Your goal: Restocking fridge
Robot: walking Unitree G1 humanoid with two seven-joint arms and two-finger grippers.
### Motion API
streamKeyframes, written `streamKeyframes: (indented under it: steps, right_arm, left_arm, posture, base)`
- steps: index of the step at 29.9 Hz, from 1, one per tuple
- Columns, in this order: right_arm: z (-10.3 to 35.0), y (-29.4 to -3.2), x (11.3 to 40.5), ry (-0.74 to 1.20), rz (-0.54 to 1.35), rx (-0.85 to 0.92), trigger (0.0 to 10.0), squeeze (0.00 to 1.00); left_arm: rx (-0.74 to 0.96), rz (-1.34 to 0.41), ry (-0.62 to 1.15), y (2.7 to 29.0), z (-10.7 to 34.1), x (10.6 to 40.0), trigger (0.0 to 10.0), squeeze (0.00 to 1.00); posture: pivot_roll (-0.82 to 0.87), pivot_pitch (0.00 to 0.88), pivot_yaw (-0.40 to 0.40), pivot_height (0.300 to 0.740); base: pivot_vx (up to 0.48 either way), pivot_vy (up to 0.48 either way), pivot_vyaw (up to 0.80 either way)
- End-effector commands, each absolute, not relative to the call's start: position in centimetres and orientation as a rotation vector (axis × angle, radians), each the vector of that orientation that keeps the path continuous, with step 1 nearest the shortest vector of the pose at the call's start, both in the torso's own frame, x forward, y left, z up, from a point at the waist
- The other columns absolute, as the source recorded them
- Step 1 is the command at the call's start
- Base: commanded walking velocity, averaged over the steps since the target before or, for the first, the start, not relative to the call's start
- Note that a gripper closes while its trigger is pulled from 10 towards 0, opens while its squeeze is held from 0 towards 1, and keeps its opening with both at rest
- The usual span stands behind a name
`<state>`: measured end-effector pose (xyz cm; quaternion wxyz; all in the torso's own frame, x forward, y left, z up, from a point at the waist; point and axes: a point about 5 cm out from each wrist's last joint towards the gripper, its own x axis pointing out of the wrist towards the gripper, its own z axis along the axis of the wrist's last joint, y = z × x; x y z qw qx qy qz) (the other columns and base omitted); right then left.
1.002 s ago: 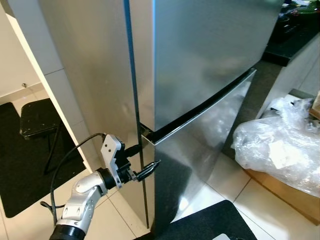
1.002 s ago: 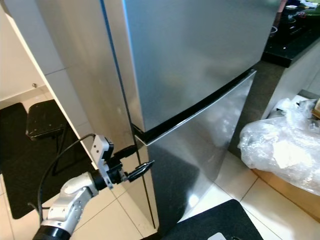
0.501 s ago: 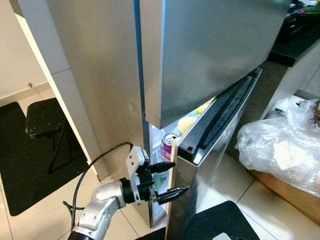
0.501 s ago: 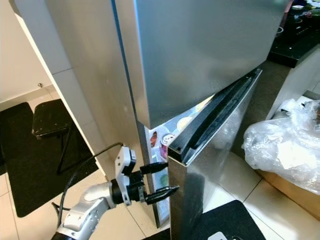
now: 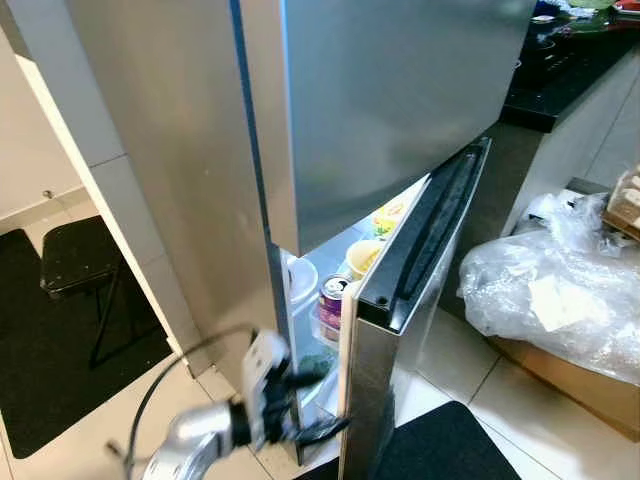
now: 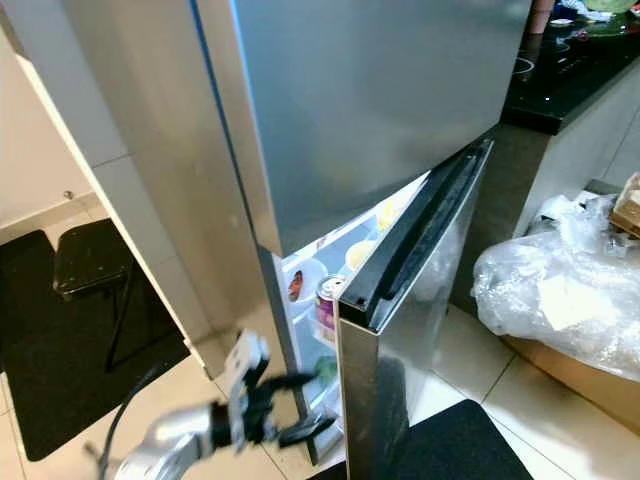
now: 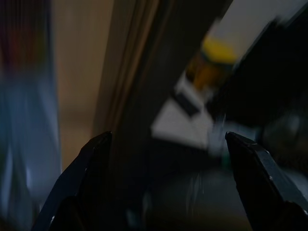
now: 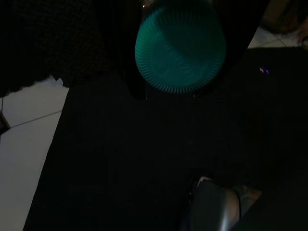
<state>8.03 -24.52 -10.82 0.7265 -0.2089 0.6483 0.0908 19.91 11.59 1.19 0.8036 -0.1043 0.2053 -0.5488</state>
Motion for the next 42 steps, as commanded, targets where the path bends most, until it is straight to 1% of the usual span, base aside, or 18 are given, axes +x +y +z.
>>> streamKeyframes:
  steps: [1, 4, 8, 9, 10, 11, 13, 14, 16, 17, 18, 20, 21, 24, 27, 32, 42]
  right_arm:
    - [-10.9, -24.4, 8.1, 1.429, 0.197, -0.458, 10.0, 0.0]
    - [-10.9, -24.2, 8.2, 1.431, 0.197, -0.454, 10.0, 0.0]
    - [-10.9, -24.1, 8.3, 1.429, 0.197, -0.452, 10.0, 0.0]
    - [-10.9, -24.1, 8.4, 1.426, 0.197, -0.451, 10.0, 0.0]
    - [-10.9, -24.1, 8.4, 1.426, 0.197, -0.451, 10.0, 0.0]
    - [-10.9, -24.0, 8.4, 1.423, 0.196, -0.45, 10.0, 0.0]
    - [-10.9, -24.0, 8.6, 1.415, 0.193, -0.45, 10.0, 0.0]
    - [-10.9, -24.0, 8.6, 1.414, 0.191, -0.45, 10.0, 0.0]
    - [-10.9, -23.9, 8.7, 1.412, 0.191, -0.449, 10.0, 0.0]
    - [-10.9, -23.9, 8.7, 1.412, 0.192, -0.449, 10.0, 0.0]
    - [-10.9, -23.9, 8.7, 1.412, 0.192, -0.449, 10.0, 0.0]
    - [-10.9, -23.8, 8.7, 1.412, 0.194, -0.449, 10.0, 0.0]
    - [-10.9, -23.8, 8.7, 1.412, 0.194, -0.449, 10.0, 0.0]
    - [-10.9, -23.8, 8.7, 1.413, 0.198, -0.452, 10.0, 0.0]
    - [-10.9, -23.8, 8.7, 1.412, 0.201, -0.455, 10.0, 0.0]
    - [-10.8, -23.9, 8.8, 1.409, 0.201, -0.463, 10.0, 0.0]
    - [-10.7, -24.3, 9.1, 1.403, 0.2, -0.481, 10.0, 0.0]
  left_arm:
    - [-0.222, -1.149, 0.556, 13.0, -0.7, 18.5, 10.0, 0.0]
    - [-0.232, -1.029, 0.708, 14.8, -3.6, 16.4, 10.0, 0.0]
    - [-0.246, -0.918, 0.788, 15.9, -5.2, 15.2, 10.0, 0.0]
    - [-0.26, -0.817, 0.828, 16.6, -6.1, 14.8, 10.0, 0.0]
    - [-0.26, -0.817, 0.828, 16.6, -6.1, 14.8, 10.0, 0.0]
    - [-0.269, -0.747, 0.855, 17.1, -6.7, 14.5, 10.0, 0.0]
    - [-0.242, -0.535, 0.92, 18.6, -8.0, 13.7, 10.0, 0.0]
    - [-0.241, -0.462, 0.943, 19.1, -8.5, 13.4, 10.0, 0.0]
    - [-0.26, -0.348, 0.968, 19.8, -9.0, 12.6, 10.0, 0.0]
    - [-0.289, -0.262, 1.002, 20.3, -9.4, 11.9, 10.0, 0.0]
    - [-0.289, -0.262, 1.002, 20.3, -9.4, 11.9, 10.0, 0.0]
    - [-0.339, -0.137, 1.045, 20.7, -10.1, 10.5, 10.0, 0.0]
    - [-0.339, -0.137, 1.045, 20.7, -10.1, 10.5, 10.0, 0.0]
    - [-0.391, -0.042, 1.078, 20.8, -10.6, 9.0, 10.0, 0.0]
    - [-0.394, -0.005, 1.106, 20.7, -10.9, 8.1, 10.0, 0.0]
    - [-0.398, 0.014, 1.11, 20.3, -11.1, 8.0, 10.0, 0.0]
    - [-0.387, -0.001, 1.097, 19.6, -11.0, 9.0, 10.0, 0.0]
  posture:
    - [-0.05, 0.0, 0.029, 0.74]
    - [-0.05, 0.0, 0.029, 0.74]
    - [-0.05, 0.0, 0.027, 0.74]
    - [-0.05, 0.0, 0.024, 0.74]
    - [-0.05, 0.0, 0.024, 0.74]
    - [-0.05, 0.0, 0.024, 0.74]
    - [-0.05, 0.0, 0.022, 0.74]
    - [-0.05, 0.0, 0.022, 0.74]
    - [-0.05, 0.0, 0.022, 0.74]
    - [-0.05, 0.0, 0.022, 0.74]
    - [-0.05, 0.0, 0.022, 0.74]
    - [-0.05, 0.0, 0.016, 0.74]
    - [-0.05, 0.0, 0.016, 0.74]
    - [-0.05, 0.0, 0.016, 0.74]
    - [-0.05, 0.0, 0.006, 0.74]
    - [-0.05, 0.0, -0.001, 0.74]
    - [-0.05, 0.0, -0.015, 0.74]
  base:
    - [0.0, 0.0, 0.0]
    - [0.0, 0.0, 0.0]
    - [0.0, 0.0, 0.0]
    - [0.0, 0.0, 0.0]
    - [0.0, 0.0, 0.0]
    - [0.0, 0.0, 0.0]
    - [0.0, 0.0, 0.0]
    - [0.0, 0.0, 0.0]
    - [0.0, 0.0, 0.0]
    - [0.0, 0.0, 0.0]
    - [0.0, 0.0, 0.0]
    - [0.0, 0.0, 0.0]
    - [0.0, 0.0, 0.0]
    - [0.0, 0.0, 0.0]
    - [0.0, 0.0, 0.0]
    - [0.0, 0.0, 0.0]
    - [-0.286, 0.0, 0.0]
